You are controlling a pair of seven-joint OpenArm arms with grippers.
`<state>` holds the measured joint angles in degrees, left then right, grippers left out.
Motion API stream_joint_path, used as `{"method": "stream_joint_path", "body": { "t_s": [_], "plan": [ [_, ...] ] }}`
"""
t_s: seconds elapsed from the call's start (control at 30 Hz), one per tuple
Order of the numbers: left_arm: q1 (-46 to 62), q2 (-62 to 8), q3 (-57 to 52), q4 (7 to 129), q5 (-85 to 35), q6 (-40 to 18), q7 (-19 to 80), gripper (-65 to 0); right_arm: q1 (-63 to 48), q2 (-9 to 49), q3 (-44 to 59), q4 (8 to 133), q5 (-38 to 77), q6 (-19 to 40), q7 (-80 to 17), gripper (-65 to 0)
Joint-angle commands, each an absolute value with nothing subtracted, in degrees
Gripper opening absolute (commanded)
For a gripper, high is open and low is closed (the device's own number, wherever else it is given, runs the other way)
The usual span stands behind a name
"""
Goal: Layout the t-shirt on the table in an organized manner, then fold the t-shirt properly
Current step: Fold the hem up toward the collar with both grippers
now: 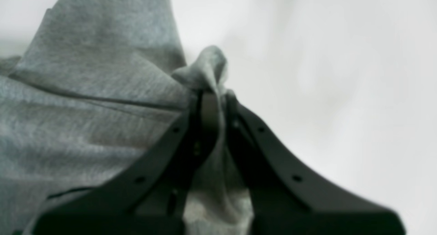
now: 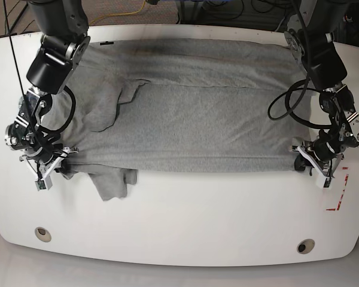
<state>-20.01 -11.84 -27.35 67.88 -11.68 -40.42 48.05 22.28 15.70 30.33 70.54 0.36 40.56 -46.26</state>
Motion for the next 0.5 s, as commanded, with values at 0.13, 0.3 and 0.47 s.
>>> {"method": "stream_joint_path", "body": {
  "t_s": [0.13,0.3,0.47],
  "plan": [
    [-18.6,-13.1,-27.7,76.6,-11.9,-40.0,50.7,-65.0,18.6,16.4,30.5,83.0,0.5,40.0,-51.6,-65.0],
    [-15.4,-13.1,-27.7,81.5,-11.9,-40.0,51.0,-65.0,14.9,15.3,30.6,90.3,1.8,40.0,-55.0,-65.0],
    [-11.9,-13.1,-27.7,85.6,-11.9,-40.0,51.0,-65.0,11.0,15.0,30.6,96.1,2.2,40.0,-58.1,-65.0]
  ]
}}
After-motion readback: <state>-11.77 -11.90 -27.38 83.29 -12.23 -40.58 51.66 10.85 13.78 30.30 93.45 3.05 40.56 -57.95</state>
